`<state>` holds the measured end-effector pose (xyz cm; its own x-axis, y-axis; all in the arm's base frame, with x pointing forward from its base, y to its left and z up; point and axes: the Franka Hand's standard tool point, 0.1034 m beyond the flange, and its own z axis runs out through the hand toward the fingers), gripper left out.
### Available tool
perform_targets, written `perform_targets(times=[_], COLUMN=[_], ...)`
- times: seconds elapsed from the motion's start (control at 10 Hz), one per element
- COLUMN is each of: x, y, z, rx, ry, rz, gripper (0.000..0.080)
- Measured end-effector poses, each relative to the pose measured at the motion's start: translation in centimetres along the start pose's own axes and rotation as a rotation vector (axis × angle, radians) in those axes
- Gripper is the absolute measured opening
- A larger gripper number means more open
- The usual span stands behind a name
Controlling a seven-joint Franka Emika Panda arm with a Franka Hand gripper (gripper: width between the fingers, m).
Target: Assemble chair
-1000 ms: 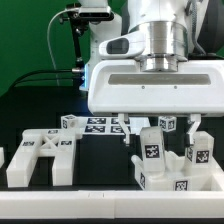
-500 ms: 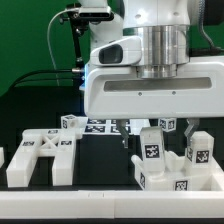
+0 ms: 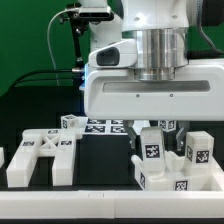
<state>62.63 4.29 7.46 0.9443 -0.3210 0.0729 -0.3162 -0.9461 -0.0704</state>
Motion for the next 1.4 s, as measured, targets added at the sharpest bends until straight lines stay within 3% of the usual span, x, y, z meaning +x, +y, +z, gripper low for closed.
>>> perform_targets(times=[0.1,0.4,0.6,0.8,1.0,1.1,1.2,1.3,1.4], x=[0.0,0.0,0.0,0.0,0.0,-0.1,-0.1,0.0,-0.1], y=[0.0,0.0,0.1,0.1,0.1,-0.1,-0.6,-0.6,-0.4], z=[0.0,0.1,0.1,0.1,0.1,0.1,-0.2,-0.6,-1.2], rx=[0.000,0.000,-0.012,0.002,0.002,-0.003,-0.001,0.007,0.014], ry=[0.000,-0.002,-0.009,-0.017,-0.017,-0.013,-0.005,0.004,0.010], rz=[0.066,0.294,0.697,1.053,1.034,0.953,0.821,0.690,0.516], gripper=[0.0280,0.0281,0.0281,0.0282,0.0282,0.0361,0.0542,0.0542,0.0627])
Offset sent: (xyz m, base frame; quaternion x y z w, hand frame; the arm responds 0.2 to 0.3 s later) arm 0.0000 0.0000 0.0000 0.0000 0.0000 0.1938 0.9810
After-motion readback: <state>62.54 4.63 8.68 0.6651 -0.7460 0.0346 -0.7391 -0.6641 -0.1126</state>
